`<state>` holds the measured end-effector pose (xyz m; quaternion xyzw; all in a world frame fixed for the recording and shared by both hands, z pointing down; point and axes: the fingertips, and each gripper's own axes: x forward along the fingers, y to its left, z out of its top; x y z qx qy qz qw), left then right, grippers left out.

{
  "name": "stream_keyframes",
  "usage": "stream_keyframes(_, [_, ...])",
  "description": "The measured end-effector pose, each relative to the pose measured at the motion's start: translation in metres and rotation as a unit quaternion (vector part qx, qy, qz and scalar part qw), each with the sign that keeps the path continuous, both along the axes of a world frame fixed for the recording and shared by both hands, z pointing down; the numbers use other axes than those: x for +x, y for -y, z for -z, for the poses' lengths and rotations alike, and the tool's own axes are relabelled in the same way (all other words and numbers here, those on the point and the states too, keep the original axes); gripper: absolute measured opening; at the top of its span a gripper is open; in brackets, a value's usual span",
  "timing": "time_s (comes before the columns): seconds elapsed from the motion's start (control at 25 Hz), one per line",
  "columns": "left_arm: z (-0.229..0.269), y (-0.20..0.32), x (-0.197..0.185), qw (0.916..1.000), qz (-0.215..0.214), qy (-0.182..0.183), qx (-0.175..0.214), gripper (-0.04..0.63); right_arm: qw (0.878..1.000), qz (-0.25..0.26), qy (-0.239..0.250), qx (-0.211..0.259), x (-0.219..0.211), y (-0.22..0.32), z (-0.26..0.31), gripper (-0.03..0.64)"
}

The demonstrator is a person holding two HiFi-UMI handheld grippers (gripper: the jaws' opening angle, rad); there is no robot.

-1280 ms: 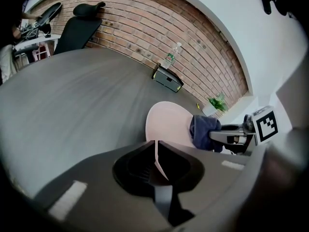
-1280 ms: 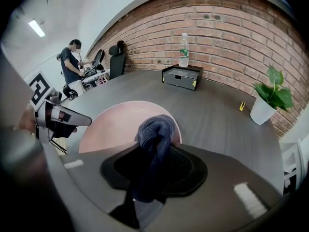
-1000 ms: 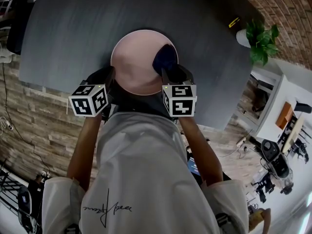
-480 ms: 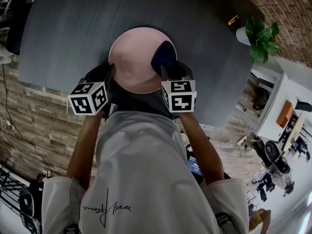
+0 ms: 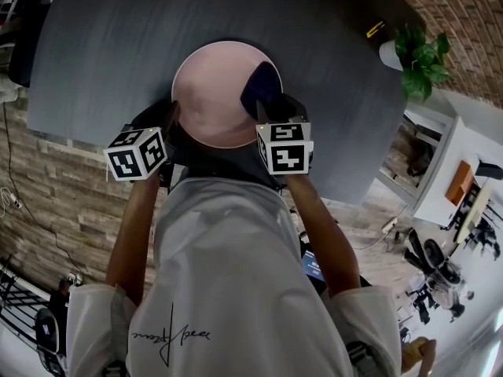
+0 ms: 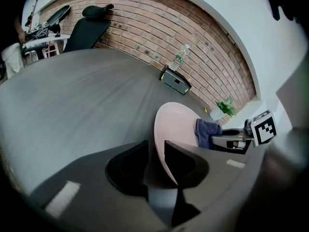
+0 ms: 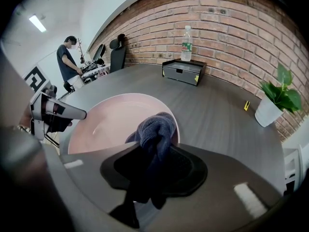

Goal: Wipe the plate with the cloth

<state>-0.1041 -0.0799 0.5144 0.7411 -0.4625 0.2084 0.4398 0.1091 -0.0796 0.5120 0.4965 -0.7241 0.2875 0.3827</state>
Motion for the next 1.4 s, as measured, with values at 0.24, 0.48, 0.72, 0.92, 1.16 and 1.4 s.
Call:
stream_keyframes(0.24, [-0.003, -0.002, 0.009, 0.9997, -0.01, -0.019, -0.013, 0.077, 1.0, 0.002, -0.004, -0.012, -0.001, 0.002, -0.006, 0.123])
stream_keyframes(0.48, [-0.004, 0.002, 0.011, 0.9995, -0.009, -0.025, -0.014, 0.075, 1.0, 0.002, -0.003, -0.015, -0.001, 0.009, -0.009, 0.123])
stream_keyframes(0.72, [-0.004, 0.003, 0.013, 0.9996, -0.014, -0.023, -0.013, 0.075, 1.0, 0.008, -0.023, -0.015, -0.002, 0.018, -0.011, 0.124])
stream_keyframes(0.92, [-0.003, 0.003, 0.012, 0.9994, -0.024, -0.022, -0.013, 0.074, 0.999, 0.008, -0.04, -0.008, -0.006, 0.027, -0.009, 0.129])
stream_keyframes(1.16, [-0.003, 0.003, 0.014, 0.9991, -0.034, -0.019, -0.014, 0.074, 0.999, 0.017, -0.05, -0.01, -0.009, 0.036, -0.01, 0.129])
stream_keyframes(1.4, [-0.003, 0.002, 0.013, 0.9987, -0.048, -0.014, -0.013, 0.075, 0.998, 0.032, -0.055, -0.014, -0.016, 0.04, -0.01, 0.129])
